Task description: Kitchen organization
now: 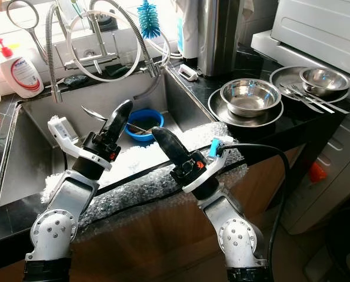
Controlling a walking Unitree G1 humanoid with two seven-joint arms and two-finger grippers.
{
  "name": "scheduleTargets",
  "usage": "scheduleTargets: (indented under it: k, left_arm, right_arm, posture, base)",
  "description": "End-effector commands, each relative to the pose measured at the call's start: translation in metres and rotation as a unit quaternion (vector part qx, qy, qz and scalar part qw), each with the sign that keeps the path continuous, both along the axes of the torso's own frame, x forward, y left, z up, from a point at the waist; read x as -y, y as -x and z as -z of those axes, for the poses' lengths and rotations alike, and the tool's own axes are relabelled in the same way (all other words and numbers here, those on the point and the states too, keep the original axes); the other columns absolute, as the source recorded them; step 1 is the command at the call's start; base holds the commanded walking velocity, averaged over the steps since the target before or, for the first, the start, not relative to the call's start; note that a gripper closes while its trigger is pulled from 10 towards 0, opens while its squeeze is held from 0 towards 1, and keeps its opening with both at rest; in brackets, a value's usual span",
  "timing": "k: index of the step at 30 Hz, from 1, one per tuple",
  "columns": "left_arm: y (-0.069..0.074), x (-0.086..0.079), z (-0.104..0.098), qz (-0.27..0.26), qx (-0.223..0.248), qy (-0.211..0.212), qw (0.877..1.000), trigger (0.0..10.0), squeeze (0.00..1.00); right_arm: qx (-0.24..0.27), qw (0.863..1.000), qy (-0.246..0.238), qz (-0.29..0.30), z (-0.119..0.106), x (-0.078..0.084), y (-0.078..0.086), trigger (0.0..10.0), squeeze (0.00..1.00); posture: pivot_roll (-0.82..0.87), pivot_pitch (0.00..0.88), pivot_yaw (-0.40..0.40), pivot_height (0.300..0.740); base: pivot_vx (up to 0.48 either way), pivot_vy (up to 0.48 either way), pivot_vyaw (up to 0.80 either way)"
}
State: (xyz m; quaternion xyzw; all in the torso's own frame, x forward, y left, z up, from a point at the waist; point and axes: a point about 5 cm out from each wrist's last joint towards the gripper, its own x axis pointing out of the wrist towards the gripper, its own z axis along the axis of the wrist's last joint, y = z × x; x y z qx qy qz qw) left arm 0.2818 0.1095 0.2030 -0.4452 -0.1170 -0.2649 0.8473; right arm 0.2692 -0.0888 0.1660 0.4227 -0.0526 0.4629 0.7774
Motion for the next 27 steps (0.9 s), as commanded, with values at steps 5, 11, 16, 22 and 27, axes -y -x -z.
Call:
scheduleTargets:
  k: [5, 11, 16, 22, 27]
  left_arm:
    - [0.0032, 0.0037, -0.0037, 0.010, 0.008, 0.011, 1.000, 0.0, 0.00]
    - [0.0032, 0.0031, -0.0032, 0.009, 0.007, 0.013, 1.000, 0.0, 0.00]
    - [0.0023, 0.0015, -0.0036, 0.006, 0.007, 0.015, 1.000, 0.0, 0.00]
    - [0.0023, 0.0002, -0.0037, 0.004, 0.006, 0.017, 1.000, 0.0, 0.00]
    - [0.0022, -0.0023, -0.0044, -0.002, 0.006, 0.019, 1.000, 0.0, 0.00]
  right_arm:
    - [0.015, 1.000, 0.013, -0.011, -0.0037, -0.0054, 0.0032, 10.0, 0.00]
    - [0.015, 1.000, 0.015, -0.010, -0.0026, -0.0056, 0.0029, 10.0, 0.00]
    - [0.016, 1.000, 0.019, -0.010, -0.0020, -0.0067, 0.0025, 10.0, 0.00]
    - [0.013, 0.999, 0.029, 0.011, -0.0008, -0.0056, -0.0021, 10.0, 0.00]
    - [0.010, 0.999, 0.032, 0.020, -0.0001, -0.0047, -0.0037, 10.0, 0.67]
  posture:
    - [-0.19, 0.000, 0.096, 0.740]
    - [-0.19, 0.000, 0.098, 0.740]
    - [-0.19, 0.000, 0.098, 0.740]
    - [-0.19, 0.000, 0.099, 0.740]
    - [-0.19, 0.000, 0.101, 0.740]
  base:
    - [0.000, 0.000, 0.00]
    - [0.000, 0.000, 0.00]
    - [0.000, 0.000, 0.00]
    - [0.000, 0.000, 0.00]
    - [0.000, 0.000, 0.00]
